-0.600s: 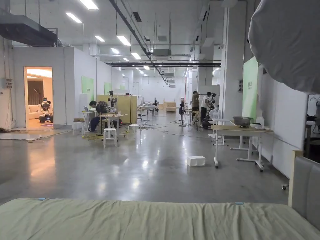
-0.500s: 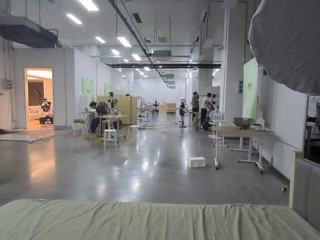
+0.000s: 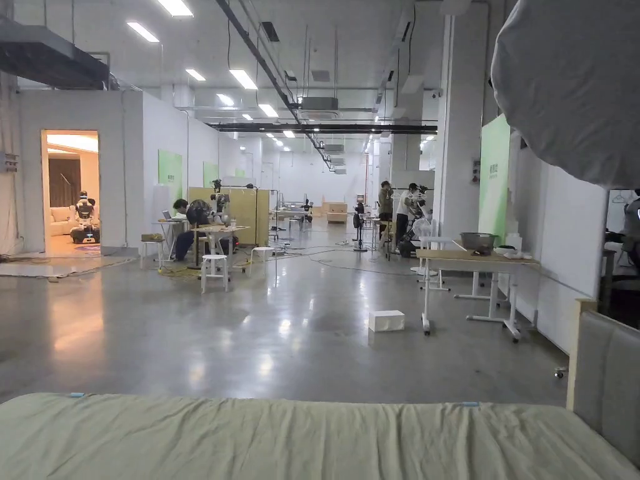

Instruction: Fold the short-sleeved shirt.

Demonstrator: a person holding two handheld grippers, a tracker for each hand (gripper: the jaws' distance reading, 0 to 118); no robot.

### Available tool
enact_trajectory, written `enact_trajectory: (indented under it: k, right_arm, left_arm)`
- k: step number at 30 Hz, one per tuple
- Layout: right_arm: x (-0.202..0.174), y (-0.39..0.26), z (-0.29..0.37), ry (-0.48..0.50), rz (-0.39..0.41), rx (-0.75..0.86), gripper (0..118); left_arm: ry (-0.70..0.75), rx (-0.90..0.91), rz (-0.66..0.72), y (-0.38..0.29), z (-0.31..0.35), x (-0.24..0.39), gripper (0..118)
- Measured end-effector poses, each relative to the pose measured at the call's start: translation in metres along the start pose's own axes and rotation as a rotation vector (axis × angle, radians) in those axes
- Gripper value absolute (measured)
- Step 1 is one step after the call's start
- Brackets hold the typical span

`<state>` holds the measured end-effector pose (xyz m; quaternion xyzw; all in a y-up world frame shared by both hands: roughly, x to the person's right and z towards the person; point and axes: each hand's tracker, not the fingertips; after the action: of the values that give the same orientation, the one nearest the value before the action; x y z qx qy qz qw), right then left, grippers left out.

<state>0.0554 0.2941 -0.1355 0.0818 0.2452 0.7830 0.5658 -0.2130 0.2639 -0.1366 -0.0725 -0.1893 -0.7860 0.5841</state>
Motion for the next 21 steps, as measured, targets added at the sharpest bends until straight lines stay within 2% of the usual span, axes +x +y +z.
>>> enact_trajectory:
  k: [2, 3, 5, 7, 8, 10, 11, 12, 13, 15, 16, 17, 18, 19, 20, 21]
  right_arm:
    - [-0.027, 0.011, 0.006, 0.075, 0.187, 0.061, 0]
    - [-0.036, 0.016, 0.008, 0.129, 0.222, 0.077, 0]
    - [-0.046, 0.016, 0.005, 0.206, 0.192, 0.08, 0]
    - [-0.042, 0.015, 0.005, 0.155, 0.104, 0.074, 0]
    - [-0.032, 0.015, 0.005, 0.121, 0.041, 0.03, 0]
    - [-0.01, 0.009, -0.002, -0.015, -0.182, -0.063, 0]
    - [0.004, 0.002, -0.005, -0.098, -0.345, -0.124, 0]
    - [0.022, -0.008, -0.009, -0.19, -0.655, -0.246, 0]
    - [0.026, -0.023, -0.013, -0.229, -1.017, -0.293, 0]
    - [0.024, -0.063, 0.003, -0.273, -1.69, -0.2, 0]
    - [0.017, -0.073, 0.014, -0.277, -1.908, -0.098, 0]
    - [-0.009, -0.081, 0.028, -0.285, -2.198, -0.024, 0]
    - [-0.009, -0.085, 0.043, -0.506, -2.154, 0.21, 0]
    - [-0.006, -0.083, 0.047, -0.532, -2.127, 0.179, 0]
    - [0.005, -0.081, 0.054, -0.595, -2.012, 0.069, 0]
    - [0.01, -0.084, 0.052, -0.547, -1.963, -0.035, 0]
  left_arm:
    - [-0.076, 0.052, -0.191, 0.001, 0.001, 0.021, 0]
    - [-0.108, 0.073, -0.231, 0.0, 0.005, 0.03, 0]
    - [-0.116, 0.071, -0.193, 0.008, 0.011, 0.04, 0]
    - [-0.073, 0.058, -0.031, 0.013, 0.013, 0.028, 0]
    - [-0.003, 0.04, 0.171, 0.01, 0.014, 0.011, 0]
    - [0.111, -0.027, 0.575, 0.004, 0.013, -0.02, 0]
    - [0.167, -0.068, 0.838, -0.007, 0.014, -0.045, 0]
    - [0.188, -0.089, 1.145, -0.021, 0.018, -0.063, 0]
    - [0.192, -0.037, 1.481, -0.037, 0.023, -0.076, 0]
    - [0.133, 0.211, 2.062, -0.078, 0.032, -0.064, 0]
    - [0.077, 0.357, 2.178, -0.087, 0.034, -0.052, 0]
    - [0.054, 0.522, 2.26, -0.091, 0.041, -0.039, 0]
    - [0.082, 0.654, 2.188, -0.087, 0.047, -0.031, 0]
    - [0.094, 0.651, 2.182, -0.084, 0.052, -0.03, 0]
    - [0.108, 0.567, 2.164, -0.079, 0.056, -0.035, 0]
    - [0.142, 0.479, 2.106, -0.072, 0.056, -0.038, 0]
